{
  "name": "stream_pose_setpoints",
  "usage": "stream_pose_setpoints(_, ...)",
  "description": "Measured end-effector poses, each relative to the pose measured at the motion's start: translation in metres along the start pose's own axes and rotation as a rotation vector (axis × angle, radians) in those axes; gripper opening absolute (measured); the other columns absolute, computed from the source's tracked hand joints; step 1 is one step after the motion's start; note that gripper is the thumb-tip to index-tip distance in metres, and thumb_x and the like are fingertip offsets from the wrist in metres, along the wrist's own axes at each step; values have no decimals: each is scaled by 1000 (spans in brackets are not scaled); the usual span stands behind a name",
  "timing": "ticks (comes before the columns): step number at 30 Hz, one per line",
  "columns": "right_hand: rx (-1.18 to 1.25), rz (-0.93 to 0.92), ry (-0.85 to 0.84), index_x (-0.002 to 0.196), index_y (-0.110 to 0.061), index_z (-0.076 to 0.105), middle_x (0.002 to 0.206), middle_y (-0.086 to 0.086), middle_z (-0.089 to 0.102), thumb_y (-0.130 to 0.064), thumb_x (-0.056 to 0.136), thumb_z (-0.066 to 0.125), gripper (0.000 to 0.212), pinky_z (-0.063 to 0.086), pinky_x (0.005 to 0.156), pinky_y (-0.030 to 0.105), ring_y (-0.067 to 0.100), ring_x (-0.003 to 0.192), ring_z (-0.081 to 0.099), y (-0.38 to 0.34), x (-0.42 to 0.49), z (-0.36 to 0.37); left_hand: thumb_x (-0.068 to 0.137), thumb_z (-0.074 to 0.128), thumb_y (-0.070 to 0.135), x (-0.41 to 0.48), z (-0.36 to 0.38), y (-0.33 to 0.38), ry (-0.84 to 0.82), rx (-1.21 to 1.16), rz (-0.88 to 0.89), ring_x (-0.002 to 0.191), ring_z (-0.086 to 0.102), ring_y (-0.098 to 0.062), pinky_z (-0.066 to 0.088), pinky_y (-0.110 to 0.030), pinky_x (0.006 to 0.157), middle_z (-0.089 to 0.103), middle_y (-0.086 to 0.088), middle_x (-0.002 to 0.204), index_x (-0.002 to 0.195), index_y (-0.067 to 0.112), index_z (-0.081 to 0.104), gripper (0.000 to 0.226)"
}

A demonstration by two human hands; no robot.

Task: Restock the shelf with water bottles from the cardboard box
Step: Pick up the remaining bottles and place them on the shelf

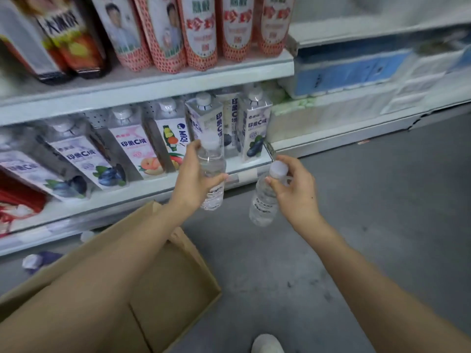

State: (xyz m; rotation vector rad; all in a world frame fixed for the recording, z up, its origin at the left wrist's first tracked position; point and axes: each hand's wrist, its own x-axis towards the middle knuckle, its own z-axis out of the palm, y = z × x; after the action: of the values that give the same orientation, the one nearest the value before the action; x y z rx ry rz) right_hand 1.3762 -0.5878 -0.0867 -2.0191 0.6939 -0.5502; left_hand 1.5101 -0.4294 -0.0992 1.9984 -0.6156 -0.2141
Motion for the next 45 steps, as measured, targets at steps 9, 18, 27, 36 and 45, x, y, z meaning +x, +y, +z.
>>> stream_pose_setpoints(9,24,-152,-129,110,-25,59,95,-13,62,-12,80,71,34,49,82,33,13,90,58,-235,0,-75,72,81,17,-23,-178,188,46,-40,67,116,42,2,36,-9,93,46,20,121,124,41,28,78)
stream_pose_setpoints(18,112,-364,-166,106,-28,59,89,-22,55,-19,83,71,27,39,75,20,4,83,52,-489,7,-157,69,82,21,-51,-356,376,216,-39,60,122,33,7,36,-30,106,39,24,130,133,33,29,84)
stream_pose_setpoints(27,148,-517,-184,110,-25,54,95,-21,53,-13,91,59,23,41,75,24,5,87,53,-673,-26,-208,69,82,28,-96,-496,508,372,36,103,127,40,-14,36,-32,104,43,6,139,135,27,32,83)
stream_pose_setpoints(36,277,-542,-201,111,-19,45,100,-5,53,-9,90,59,27,43,72,19,10,88,54,-788,-75,-208,63,84,35,-141,-612,576,473,148,150,115,52,-20,48,-45,94,55,-3,125,135,30,32,89)
stream_pose_setpoints(45,308,-630,-188,111,-16,48,97,-8,52,-6,91,58,24,40,65,9,2,82,51,-865,-84,-215,64,83,30,-151,-677,612,515,144,188,122,49,-22,43,-41,101,48,-5,137,137,24,32,89)
